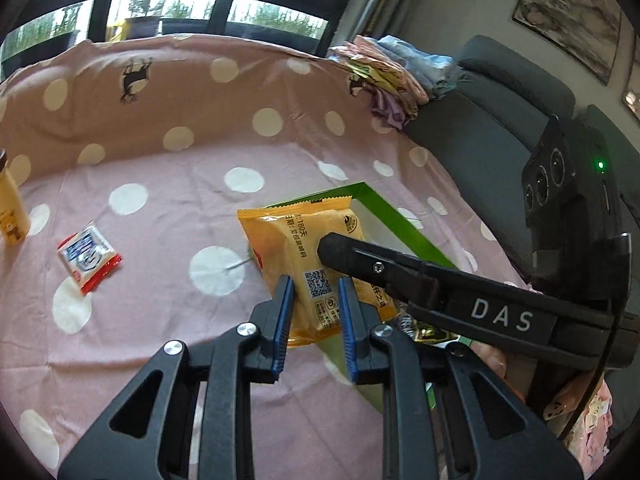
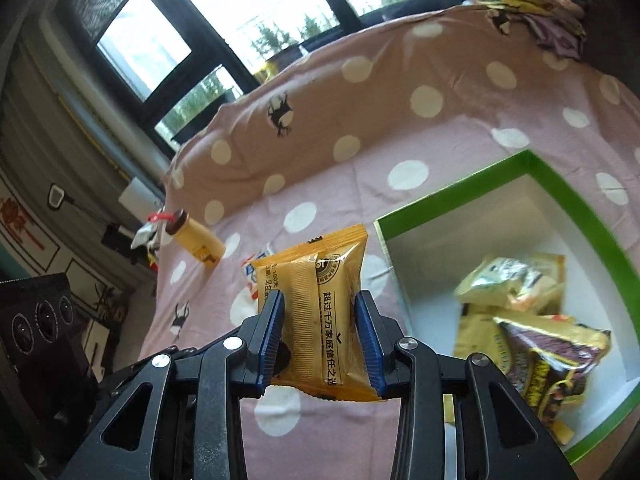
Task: Organize snacks
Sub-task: 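Grasp the yellow cake pack with the right tool and lift it, then lower the yellow cake pack into the box and open the right tool, then move the right tool to the white red-edged biscuit pack and grasp it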
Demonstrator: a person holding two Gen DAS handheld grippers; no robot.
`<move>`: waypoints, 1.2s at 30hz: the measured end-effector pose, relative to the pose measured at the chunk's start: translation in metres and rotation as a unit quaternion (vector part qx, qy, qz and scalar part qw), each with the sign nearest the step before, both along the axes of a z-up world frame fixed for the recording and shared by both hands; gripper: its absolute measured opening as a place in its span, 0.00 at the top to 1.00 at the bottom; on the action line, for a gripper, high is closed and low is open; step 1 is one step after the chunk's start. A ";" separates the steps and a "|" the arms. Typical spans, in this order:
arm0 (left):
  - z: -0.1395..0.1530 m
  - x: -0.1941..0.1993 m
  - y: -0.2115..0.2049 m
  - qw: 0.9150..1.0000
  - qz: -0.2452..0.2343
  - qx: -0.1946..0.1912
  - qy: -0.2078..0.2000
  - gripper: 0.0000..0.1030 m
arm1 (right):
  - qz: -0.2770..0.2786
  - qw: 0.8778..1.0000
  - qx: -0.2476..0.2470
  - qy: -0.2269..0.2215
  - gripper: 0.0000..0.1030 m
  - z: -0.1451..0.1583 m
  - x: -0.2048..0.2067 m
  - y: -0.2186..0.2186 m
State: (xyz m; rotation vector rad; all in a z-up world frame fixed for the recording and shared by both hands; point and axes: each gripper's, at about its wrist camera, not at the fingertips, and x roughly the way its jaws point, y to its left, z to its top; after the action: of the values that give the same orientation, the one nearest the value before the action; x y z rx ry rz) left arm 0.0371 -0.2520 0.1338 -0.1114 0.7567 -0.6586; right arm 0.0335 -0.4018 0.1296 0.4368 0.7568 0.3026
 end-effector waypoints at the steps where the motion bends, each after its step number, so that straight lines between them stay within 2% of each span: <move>1: 0.000 0.003 -0.009 1.000 -0.011 -0.001 0.000 0.81 | -0.015 1.000 0.000 -0.004 0.61 0.001 -0.002 -0.011; 7: -0.014 0.022 -0.056 0.998 -0.059 -0.019 0.020 0.81 | -0.091 0.996 -0.023 -0.002 0.61 -0.005 0.000 -0.053; 12: -0.031 0.040 -0.078 0.996 -0.065 -0.025 0.053 0.80 | -0.118 0.993 -0.021 0.020 0.61 -0.020 0.010 -0.072; 20: -0.047 0.053 -0.074 0.992 -0.057 -0.059 0.099 0.80 | -0.135 0.989 -0.031 0.048 0.61 -0.032 0.016 -0.077; 23: -0.044 0.053 -0.063 0.992 -0.047 -0.063 0.097 0.76 | -0.148 0.988 -0.042 0.030 0.61 -0.025 0.011 -0.075; 25: -0.040 0.054 -0.051 0.993 -0.032 -0.059 0.094 0.68 | -0.151 0.987 -0.052 0.010 0.60 -0.017 0.007 -0.072; 27: -0.034 0.057 -0.036 0.995 -0.012 -0.055 0.088 0.57 | -0.150 0.987 -0.054 -0.006 0.49 -0.010 0.003 -0.068; 30: -0.023 0.064 -0.003 0.996 0.031 -0.043 0.072 0.41 | -0.135 0.990 -0.045 -0.027 0.41 0.000 0.002 -0.059; 33: -0.015 0.075 0.037 0.994 0.089 -0.036 0.056 0.33 | -0.100 0.994 -0.037 -0.031 0.39 0.009 0.016 -0.039; 36: -0.014 0.088 0.081 0.986 0.153 -0.034 0.057 0.29 | -0.074 0.996 -0.044 -0.029 0.39 0.016 0.037 -0.008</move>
State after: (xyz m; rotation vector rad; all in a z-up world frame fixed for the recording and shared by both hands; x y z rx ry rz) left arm 0.1253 -0.1710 0.1195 -0.3232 0.8061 -0.3878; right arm 0.0707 -0.4099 0.1451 0.3974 0.6740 0.1418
